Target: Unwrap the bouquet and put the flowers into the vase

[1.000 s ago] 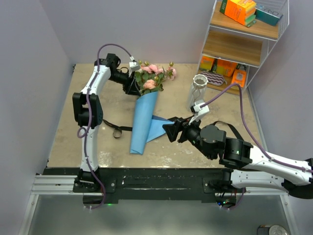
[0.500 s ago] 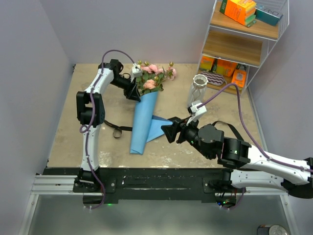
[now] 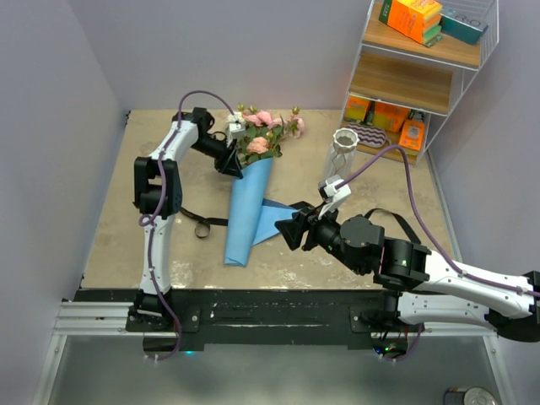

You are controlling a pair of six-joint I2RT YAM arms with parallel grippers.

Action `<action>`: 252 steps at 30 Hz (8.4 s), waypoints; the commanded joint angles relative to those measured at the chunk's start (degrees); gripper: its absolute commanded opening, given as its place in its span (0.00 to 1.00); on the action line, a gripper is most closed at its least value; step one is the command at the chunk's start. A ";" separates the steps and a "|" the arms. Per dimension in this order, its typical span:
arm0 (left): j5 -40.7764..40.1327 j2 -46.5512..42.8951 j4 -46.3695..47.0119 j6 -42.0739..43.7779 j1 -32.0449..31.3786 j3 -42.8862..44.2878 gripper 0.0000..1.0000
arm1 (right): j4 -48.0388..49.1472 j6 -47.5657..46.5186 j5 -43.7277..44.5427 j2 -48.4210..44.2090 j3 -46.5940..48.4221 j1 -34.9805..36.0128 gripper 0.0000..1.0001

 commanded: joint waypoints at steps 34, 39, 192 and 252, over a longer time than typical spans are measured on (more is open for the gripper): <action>14.27 -20.93 -6.27 -2.39 -1.26 -1.47 0.00 | 1.17 1.30 2.19 -5.50 -2.08 0.02 0.47; 12.70 -28.30 5.14 -18.73 -4.77 -7.77 0.55 | 0.03 2.00 4.12 -6.21 -2.69 0.02 0.57; -18.42 -22.08 14.30 -17.43 -3.64 -27.23 0.93 | -3.05 4.11 4.30 -13.50 -4.71 -0.07 0.74; -21.06 -18.03 13.34 -14.36 -4.43 -22.12 0.20 | 1.43 4.82 3.16 -12.71 -7.26 0.11 0.64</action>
